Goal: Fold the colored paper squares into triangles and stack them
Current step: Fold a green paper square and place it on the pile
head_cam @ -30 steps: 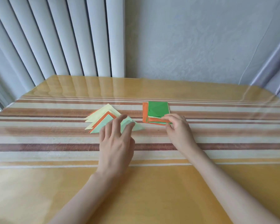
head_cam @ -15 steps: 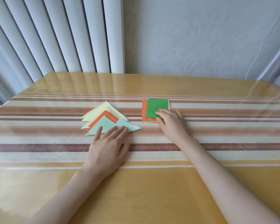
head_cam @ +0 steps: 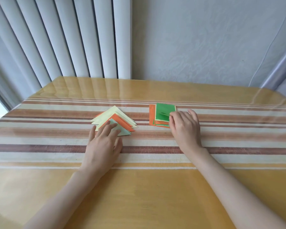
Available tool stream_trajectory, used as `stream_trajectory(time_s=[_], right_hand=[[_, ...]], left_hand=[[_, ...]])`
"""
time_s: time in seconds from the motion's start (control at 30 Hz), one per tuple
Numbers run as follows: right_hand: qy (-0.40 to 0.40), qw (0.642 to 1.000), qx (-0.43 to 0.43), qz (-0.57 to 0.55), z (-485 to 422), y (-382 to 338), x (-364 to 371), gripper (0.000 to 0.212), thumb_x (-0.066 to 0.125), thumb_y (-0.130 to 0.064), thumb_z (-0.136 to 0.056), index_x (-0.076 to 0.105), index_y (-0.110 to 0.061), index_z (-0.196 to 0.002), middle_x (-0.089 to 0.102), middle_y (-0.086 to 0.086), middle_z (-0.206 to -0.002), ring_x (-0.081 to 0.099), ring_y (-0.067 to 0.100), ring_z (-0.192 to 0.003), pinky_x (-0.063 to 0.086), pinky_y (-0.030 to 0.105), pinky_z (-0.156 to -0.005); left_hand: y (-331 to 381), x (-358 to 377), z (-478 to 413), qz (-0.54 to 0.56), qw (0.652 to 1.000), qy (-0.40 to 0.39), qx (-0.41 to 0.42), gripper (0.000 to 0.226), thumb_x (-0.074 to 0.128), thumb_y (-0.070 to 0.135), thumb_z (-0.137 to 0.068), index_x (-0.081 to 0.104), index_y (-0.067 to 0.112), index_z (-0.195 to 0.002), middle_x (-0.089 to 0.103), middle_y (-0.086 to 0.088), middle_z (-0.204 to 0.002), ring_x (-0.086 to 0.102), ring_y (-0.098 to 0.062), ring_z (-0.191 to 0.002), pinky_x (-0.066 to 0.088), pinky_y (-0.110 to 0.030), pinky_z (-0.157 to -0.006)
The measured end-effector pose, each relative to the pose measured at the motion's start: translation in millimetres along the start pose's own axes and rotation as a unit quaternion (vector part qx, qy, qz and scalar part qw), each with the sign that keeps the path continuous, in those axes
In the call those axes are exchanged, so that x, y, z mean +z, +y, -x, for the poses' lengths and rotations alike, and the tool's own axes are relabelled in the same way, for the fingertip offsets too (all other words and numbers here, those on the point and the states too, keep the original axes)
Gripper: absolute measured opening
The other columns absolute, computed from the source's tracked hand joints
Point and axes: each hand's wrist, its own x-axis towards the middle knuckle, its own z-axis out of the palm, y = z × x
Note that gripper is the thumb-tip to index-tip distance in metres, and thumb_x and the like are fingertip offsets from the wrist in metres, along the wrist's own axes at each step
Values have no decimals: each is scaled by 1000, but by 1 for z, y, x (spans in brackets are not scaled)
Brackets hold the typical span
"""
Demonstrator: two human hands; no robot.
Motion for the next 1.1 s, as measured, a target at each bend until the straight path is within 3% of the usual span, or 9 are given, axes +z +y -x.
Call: stream_trajectory(time_s=[0.17, 0.37, 0.57, 0.63, 0.7, 0.8, 0.87, 0.97, 1.1], right_hand=[[20, 996, -76, -32, 20, -24, -45, 10, 62, 4, -81, 66, -5, -78, 67, 6, -76, 64, 25, -72, 38, 38, -96], [-148, 986, -52, -64, 58, -35, -60, 12, 79, -3, -68, 71, -11, -74, 71, 0, -73, 67, 22, -69, 50, 35, -81], [-44, 982, 12, -181, 63, -45, -84, 13, 65, -18, -80, 76, -10, -82, 74, -3, -81, 65, 9, -74, 43, 24, -83], [-53, 944, 96, -312, 63, -55, -96, 14, 64, -24, -83, 74, -14, -85, 72, -12, -83, 63, 4, -76, 47, 20, -77], [-82, 862, 220, -450, 59, -65, -105, 2, 70, -22, -83, 70, -23, -84, 71, -16, -84, 65, 0, -78, 49, 16, -74], [-67, 755, 337, -559, 52, -72, -111, 4, 66, -11, -86, 68, -14, -88, 74, -5, -83, 68, 8, -77, 52, 20, -72], [-61, 727, 374, -573, 50, -73, -112, 8, 63, -7, -87, 67, -7, -94, 75, 2, -86, 70, 13, -80, 53, 22, -71], [-96, 762, 377, -517, 55, -67, -108, 16, 64, -5, -89, 63, -14, -102, 73, 9, -82, 70, 23, -78, 55, 33, -70], [-160, 892, 276, -319, 69, -60, -98, 31, 70, -7, -85, 60, -15, -113, 62, -3, -69, 56, 16, -74, 43, 28, -75]], left_hand=[[26, -17, 4, 54, 995, 40, 74, 42, 46, 38, -88, 62, 10, -114, 60, -7, -120, 56, -28, -106, 33, -35, -94], [48, -11, 27, 103, 989, -24, 105, 48, 46, 48, -86, 62, 13, -115, 59, -4, -121, 61, -29, -103, 34, -29, -92], [52, -15, 43, 218, 969, -42, 109, 62, 53, 57, -82, 52, 18, -129, 51, 8, -131, 47, -7, -120, 27, -14, -100], [56, -24, 45, 314, 945, -48, 84, 60, 59, 57, -82, 49, 24, -130, 50, 18, -130, 43, 8, -121, 26, -6, -100], [60, -29, 46, 395, 917, -52, 29, 46, 68, 50, -83, 52, 29, -121, 55, 22, -122, 48, 14, -114, 32, -4, -94], [61, -33, 45, 470, 880, -57, -34, 19, 70, 37, -84, 63, 25, -98, 70, 15, -93, 63, -1, -91, 47, -17, -81], [61, -35, 45, 510, 855, -70, -56, 13, 70, 31, -84, 67, 19, -87, 71, 6, -80, 62, -9, -72, 49, -24, -69], [57, -33, 44, 515, 848, -102, -76, 11, 71, 29, -82, 67, 18, -83, 69, 0, -71, 57, -8, -62, 46, -24, -61], [51, -23, 48, 341, 933, -107, -34, 8, 68, 20, -89, 63, 27, -88, 59, 9, -66, 48, -1, -58, 36, -12, -58]])
